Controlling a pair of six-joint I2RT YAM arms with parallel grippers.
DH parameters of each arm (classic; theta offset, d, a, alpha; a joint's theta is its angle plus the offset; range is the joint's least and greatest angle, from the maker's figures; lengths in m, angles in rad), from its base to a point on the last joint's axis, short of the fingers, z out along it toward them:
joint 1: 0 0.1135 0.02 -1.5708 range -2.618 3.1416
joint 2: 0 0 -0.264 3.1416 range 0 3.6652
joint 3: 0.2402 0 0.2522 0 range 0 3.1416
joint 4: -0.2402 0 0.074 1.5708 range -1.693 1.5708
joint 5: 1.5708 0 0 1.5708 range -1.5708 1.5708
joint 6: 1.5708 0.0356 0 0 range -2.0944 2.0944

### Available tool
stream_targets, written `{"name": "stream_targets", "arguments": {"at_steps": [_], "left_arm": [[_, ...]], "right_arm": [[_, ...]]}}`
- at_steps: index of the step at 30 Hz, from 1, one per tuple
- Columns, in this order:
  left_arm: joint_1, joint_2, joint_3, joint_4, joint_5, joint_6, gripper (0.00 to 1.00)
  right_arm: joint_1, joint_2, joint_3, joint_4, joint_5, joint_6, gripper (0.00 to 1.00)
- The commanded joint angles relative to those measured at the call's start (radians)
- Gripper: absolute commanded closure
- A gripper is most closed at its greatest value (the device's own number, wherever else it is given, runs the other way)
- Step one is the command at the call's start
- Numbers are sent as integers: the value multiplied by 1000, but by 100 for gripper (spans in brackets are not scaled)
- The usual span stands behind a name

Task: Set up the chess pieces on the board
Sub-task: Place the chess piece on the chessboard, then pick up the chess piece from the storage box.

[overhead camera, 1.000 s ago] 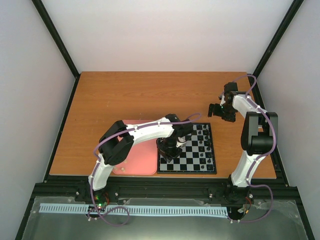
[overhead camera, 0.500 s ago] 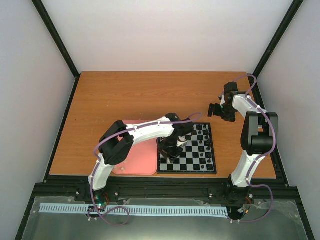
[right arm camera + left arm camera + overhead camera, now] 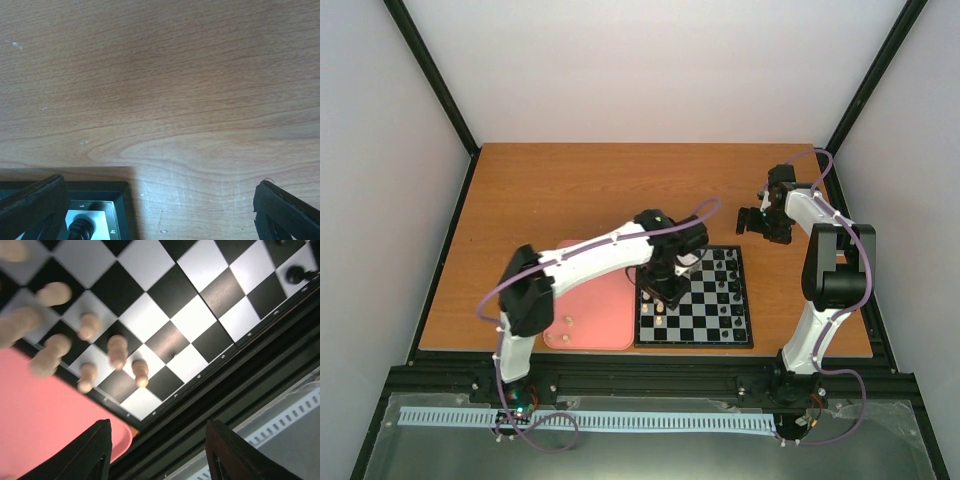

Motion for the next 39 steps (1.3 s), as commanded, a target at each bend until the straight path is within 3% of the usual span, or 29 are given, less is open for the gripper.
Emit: {"name": "stream_targets", "arguments": {"at_steps": [1, 8, 11, 16, 25, 33, 39], "left_arm": [[38, -211, -77, -15, -132, -146, 46], [373, -627, -606, 75, -173, -364, 49], [421, -710, -738, 99, -166, -375, 49], [437, -686, -868, 173, -147, -402, 49], [472, -603, -956, 289, -99, -369, 50], [487, -517, -947, 335, -103, -346, 56], [489, -499, -942, 334, -100, -340, 73]], "right_arm": [[6, 0, 12, -7, 19, -11, 0], [7, 11, 19, -7, 14, -9, 0], [7, 21, 26, -9, 14, -11, 0], [9, 20, 25, -10, 15, -12, 0], [9, 13, 16, -7, 15, -12, 0], [9, 15, 11, -7, 15, -12, 0], [9, 30, 20, -7, 11, -12, 0]]}}
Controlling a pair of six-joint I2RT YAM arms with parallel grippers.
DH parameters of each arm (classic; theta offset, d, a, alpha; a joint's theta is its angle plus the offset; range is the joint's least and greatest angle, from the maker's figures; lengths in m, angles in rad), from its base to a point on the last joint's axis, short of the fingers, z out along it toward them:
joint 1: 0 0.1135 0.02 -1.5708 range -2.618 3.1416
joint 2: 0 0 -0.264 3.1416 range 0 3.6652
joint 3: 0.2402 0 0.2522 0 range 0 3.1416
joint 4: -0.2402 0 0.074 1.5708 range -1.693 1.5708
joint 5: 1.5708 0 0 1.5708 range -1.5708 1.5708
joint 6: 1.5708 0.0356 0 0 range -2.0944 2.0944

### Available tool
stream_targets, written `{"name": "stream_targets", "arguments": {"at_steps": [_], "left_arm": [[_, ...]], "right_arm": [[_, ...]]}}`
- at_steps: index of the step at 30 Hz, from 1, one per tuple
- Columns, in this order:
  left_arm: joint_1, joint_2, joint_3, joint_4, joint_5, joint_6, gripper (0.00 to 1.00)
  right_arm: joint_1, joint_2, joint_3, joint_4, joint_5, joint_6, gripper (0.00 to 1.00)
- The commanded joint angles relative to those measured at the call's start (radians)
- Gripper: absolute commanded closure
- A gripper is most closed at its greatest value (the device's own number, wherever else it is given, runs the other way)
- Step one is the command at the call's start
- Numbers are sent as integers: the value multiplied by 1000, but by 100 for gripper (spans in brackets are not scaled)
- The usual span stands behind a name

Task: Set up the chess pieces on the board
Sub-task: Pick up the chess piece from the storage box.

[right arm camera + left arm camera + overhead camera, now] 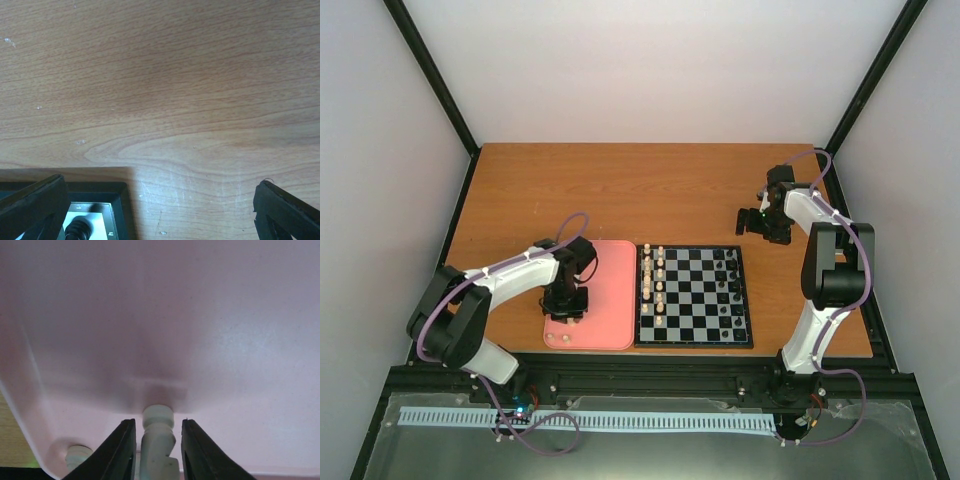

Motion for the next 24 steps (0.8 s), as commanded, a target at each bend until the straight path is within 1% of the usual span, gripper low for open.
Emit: {"name": "stream_targets", "arguments": {"at_steps": [1, 8, 10, 13, 16, 19, 24], "left_arm": [[10, 7, 17, 12, 8, 10, 75], [10, -22, 33, -31, 23, 29, 91], [10, -32, 62, -58, 27, 44, 94], [-3, -54, 139, -116, 55, 69, 95], [-63, -51, 244, -178, 74, 81, 95], [-145, 0, 348, -227, 71, 85, 94], [-272, 89, 426, -216, 92, 85, 94]], "right_arm": [[6, 21, 17, -1, 4, -12, 0], [6, 40, 34, -9, 3, -13, 0], [6, 39, 33, -9, 4, -13, 0], [6, 39, 31, -9, 5, -13, 0], [6, 35, 31, -11, 15, -15, 0], [6, 32, 28, -9, 21, -15, 0], [6, 30, 30, -11, 29, -16, 0]]}}
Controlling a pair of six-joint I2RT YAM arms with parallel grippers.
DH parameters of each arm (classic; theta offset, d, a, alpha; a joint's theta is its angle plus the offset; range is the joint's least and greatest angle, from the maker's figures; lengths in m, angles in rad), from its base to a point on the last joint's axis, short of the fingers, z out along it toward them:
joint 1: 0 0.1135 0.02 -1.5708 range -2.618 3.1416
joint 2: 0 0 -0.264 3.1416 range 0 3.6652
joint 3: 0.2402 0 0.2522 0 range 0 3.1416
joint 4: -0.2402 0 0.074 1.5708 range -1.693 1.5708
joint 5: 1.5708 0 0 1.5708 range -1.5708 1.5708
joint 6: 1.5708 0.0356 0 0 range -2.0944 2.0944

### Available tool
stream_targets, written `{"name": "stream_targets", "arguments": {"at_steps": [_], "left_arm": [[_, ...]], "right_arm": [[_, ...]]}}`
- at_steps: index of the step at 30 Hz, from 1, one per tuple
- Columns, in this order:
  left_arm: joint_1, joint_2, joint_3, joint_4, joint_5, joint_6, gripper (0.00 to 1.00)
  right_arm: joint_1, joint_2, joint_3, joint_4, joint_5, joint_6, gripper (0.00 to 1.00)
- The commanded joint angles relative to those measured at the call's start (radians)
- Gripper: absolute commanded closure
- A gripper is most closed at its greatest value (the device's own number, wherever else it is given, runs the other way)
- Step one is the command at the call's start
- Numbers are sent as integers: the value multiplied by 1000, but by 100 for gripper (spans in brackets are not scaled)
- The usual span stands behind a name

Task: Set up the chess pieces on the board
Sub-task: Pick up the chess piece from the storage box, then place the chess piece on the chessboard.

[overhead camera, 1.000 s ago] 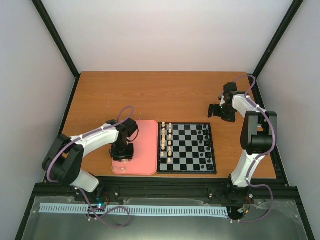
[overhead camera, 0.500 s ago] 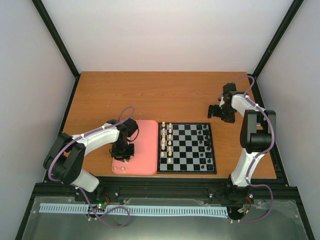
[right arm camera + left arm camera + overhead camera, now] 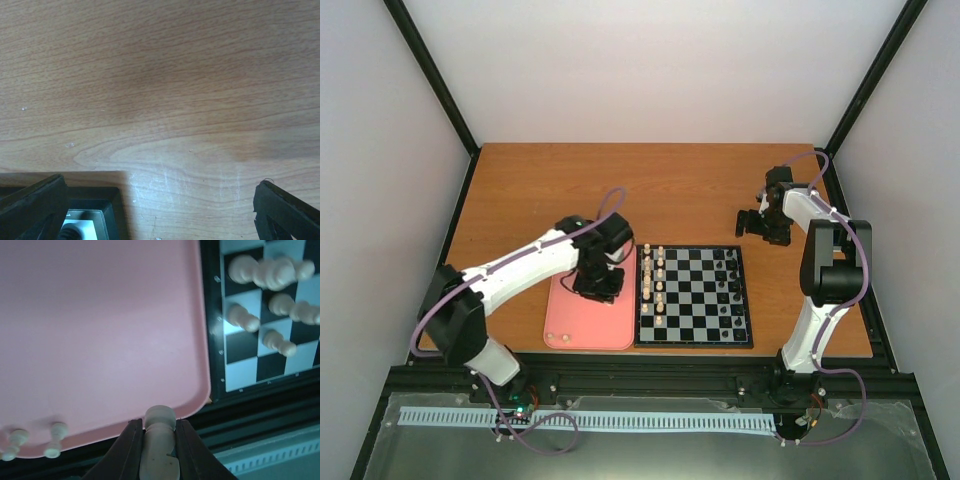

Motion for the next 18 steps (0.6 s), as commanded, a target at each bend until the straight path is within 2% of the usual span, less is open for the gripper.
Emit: {"name": "stream_targets", "arguments": {"at_steps": [1, 8, 18], "left_arm": [[-105, 81, 62, -49, 20, 28, 94], [-207, 180, 103, -6, 34, 60, 95], [-254, 281, 144, 54, 14, 67, 95]], "right_arm": [[6, 1, 21, -6, 23, -12, 0], [6, -8, 19, -13, 32, -16, 0], [6, -32, 7, -7, 32, -13, 0]]}}
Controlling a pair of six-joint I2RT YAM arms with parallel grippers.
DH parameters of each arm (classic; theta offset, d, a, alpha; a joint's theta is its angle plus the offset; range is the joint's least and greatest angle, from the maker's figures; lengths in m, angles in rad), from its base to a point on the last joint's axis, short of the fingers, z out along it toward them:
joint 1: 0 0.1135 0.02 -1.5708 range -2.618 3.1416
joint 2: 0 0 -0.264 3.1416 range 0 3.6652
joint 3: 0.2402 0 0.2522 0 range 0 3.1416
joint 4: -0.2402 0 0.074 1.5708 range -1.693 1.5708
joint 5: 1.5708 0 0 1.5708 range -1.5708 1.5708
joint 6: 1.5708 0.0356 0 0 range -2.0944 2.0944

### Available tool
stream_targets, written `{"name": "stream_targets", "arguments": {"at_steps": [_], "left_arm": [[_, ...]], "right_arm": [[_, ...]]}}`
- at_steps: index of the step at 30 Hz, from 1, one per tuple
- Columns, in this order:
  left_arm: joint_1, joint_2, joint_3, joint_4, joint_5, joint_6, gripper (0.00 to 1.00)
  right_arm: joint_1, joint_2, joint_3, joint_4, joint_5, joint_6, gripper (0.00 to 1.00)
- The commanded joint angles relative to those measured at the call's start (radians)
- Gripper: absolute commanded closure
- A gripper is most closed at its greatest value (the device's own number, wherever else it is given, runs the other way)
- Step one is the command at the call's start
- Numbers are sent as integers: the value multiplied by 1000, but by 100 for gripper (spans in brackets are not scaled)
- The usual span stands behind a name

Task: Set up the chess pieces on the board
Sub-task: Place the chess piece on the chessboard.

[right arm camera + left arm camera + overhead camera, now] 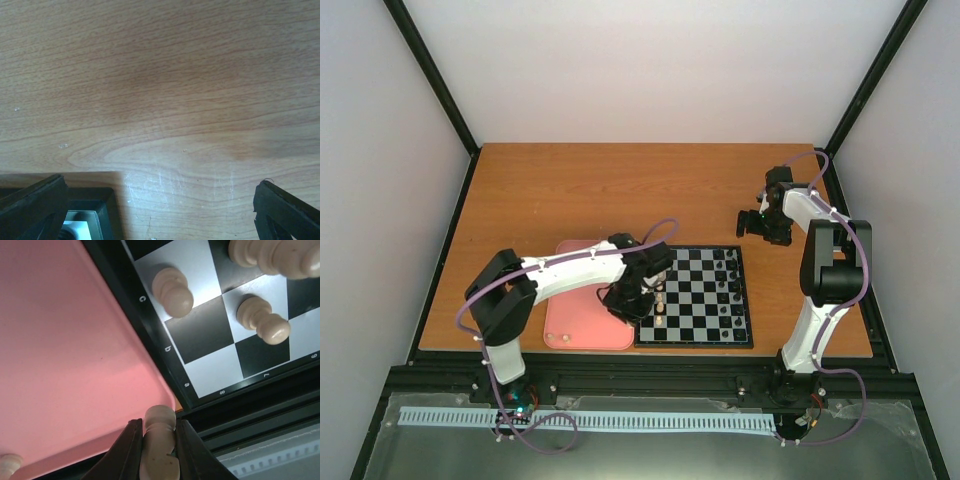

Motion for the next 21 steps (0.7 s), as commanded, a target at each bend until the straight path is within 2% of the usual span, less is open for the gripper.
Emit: {"name": "stream_targets", "arguments": {"at_steps": [1, 11, 21], "left_arm": [[-28, 32, 52, 39, -16, 13, 95], [-58, 98, 117, 80, -71, -14, 95], [-67, 102, 117, 110, -124, -48, 95]], "right_arm": [[5, -33, 7, -5, 11, -9, 0], [5, -34, 17, -5, -3, -7, 0], [5, -34, 19, -2, -28, -6, 0]]}}
